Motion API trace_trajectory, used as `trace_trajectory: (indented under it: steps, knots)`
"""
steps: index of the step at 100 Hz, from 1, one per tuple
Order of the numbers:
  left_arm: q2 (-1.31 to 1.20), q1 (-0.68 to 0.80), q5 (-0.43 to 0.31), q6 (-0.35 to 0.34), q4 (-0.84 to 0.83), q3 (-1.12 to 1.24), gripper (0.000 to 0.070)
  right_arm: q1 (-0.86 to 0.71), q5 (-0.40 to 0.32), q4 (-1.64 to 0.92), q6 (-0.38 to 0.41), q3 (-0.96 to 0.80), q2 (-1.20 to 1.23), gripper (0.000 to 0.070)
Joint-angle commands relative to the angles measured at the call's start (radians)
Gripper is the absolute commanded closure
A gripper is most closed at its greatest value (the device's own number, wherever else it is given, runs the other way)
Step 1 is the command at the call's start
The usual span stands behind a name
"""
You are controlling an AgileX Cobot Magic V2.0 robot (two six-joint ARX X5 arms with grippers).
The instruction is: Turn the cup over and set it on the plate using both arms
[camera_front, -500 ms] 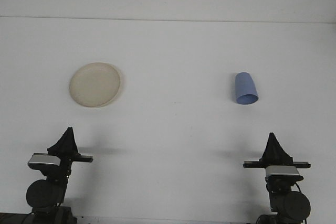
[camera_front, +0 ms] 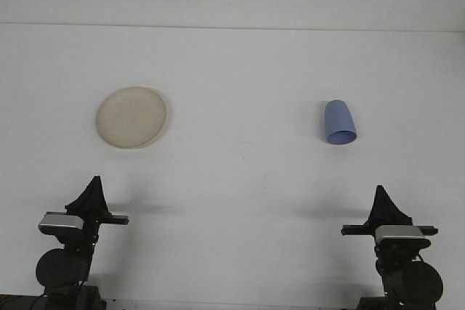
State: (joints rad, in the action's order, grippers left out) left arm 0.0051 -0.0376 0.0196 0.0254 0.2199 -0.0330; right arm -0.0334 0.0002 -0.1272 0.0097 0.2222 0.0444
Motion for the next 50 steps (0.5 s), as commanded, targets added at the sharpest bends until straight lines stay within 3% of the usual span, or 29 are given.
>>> trace_trajectory:
  steps: [1, 14, 50]
  knots:
    - [-0.001, 0.0, -0.004, 0.006, 0.011, 0.019, 0.069, 0.0, 0.002, -0.056, 0.021, 0.08, 0.033, 0.07]
    - [-0.001, 0.0, -0.004, 0.006, 0.011, 0.019, 0.0689, 0.0, 0.031, -0.159, 0.021, 0.222, 0.137, 0.07]
    - [-0.001, 0.0, -0.004, 0.006, 0.011, 0.019, 0.0689, 0.0, 0.02, -0.461, 0.022, 0.56, 0.47, 0.07]
